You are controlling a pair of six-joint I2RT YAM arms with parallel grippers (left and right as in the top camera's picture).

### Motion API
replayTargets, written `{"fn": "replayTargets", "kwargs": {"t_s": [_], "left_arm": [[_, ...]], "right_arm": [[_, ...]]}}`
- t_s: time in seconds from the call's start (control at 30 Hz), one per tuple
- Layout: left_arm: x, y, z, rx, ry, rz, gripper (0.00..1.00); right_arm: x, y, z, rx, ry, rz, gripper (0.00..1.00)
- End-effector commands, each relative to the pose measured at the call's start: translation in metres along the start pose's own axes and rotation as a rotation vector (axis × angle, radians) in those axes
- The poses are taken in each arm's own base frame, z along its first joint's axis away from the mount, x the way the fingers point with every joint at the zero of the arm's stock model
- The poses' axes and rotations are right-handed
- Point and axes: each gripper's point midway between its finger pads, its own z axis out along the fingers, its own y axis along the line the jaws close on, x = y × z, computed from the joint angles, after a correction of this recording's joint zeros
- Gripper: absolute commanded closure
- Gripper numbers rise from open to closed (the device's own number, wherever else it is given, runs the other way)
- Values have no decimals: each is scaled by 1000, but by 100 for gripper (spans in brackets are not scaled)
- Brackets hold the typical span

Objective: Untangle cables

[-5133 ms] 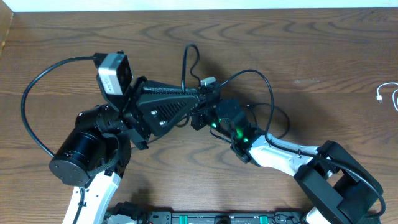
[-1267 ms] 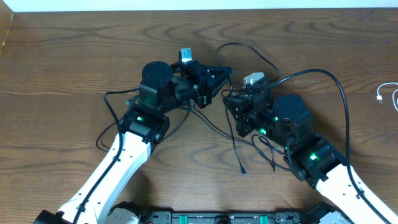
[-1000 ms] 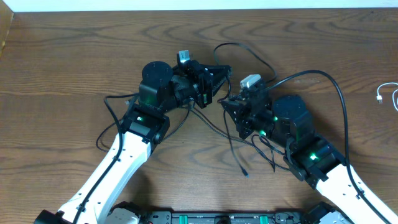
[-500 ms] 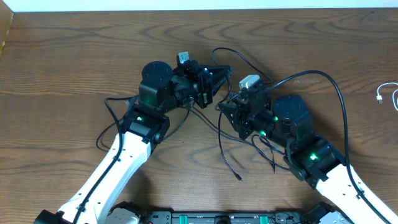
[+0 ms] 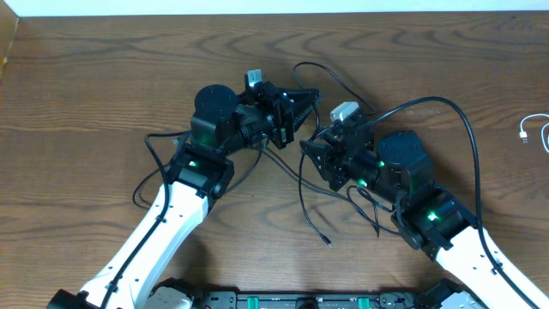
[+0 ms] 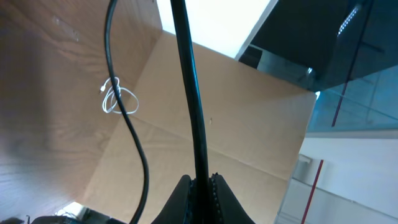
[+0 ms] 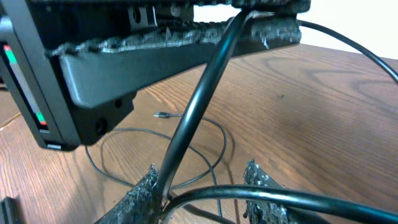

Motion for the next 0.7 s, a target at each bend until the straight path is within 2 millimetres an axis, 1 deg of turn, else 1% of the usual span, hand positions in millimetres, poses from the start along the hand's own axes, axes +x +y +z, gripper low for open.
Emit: {"fn": "replayTargets", "kwargs": {"t_s": [0.0, 0.07, 0.1, 0.17, 0.2, 0.3, 0.37, 0.4, 0.5, 0.53, 0.57, 0.6, 0.67], "left_arm": [[12, -6, -1, 4, 53, 5, 92], [15, -5, -1, -2, 69, -13, 92], [16, -6, -1, 2, 76, -11, 92], [18, -9, -1, 11, 84, -1, 92], [18, -9, -1, 12, 85, -1, 92], [18, -9, -1, 11, 84, 1, 92], [18, -9, -1, 12, 83, 7, 92], [18, -9, -1, 11, 83, 6, 89], [17, -7, -1, 7, 80, 59, 55], [16, -6, -1, 4, 78, 95, 39], [15, -4, -2, -2, 74, 122, 28], [14, -2, -2, -11, 70, 146, 21], [8, 4, -3, -32, 57, 191, 17]], "right_arm": [[-8, 1, -2, 8, -25, -2, 60], [-8, 0, -1, 9, -24, -2, 62], [-8, 0, -1, 9, -24, -2, 67], [-8, 0, 0, 9, -24, 5, 92], [-8, -1, 0, 11, -24, 13, 99], [-9, -2, 0, 18, -28, 13, 99], [-9, -7, 0, 48, -34, 14, 99], [-10, -11, -1, 72, -37, 15, 99], [-13, -17, -4, 99, -48, 17, 99], [-15, -20, -7, 108, -55, 20, 99], [-17, -24, -9, 118, -62, 23, 99], [-18, -28, -12, 131, -67, 27, 99], [-21, -40, -19, 164, -76, 38, 99]]}}
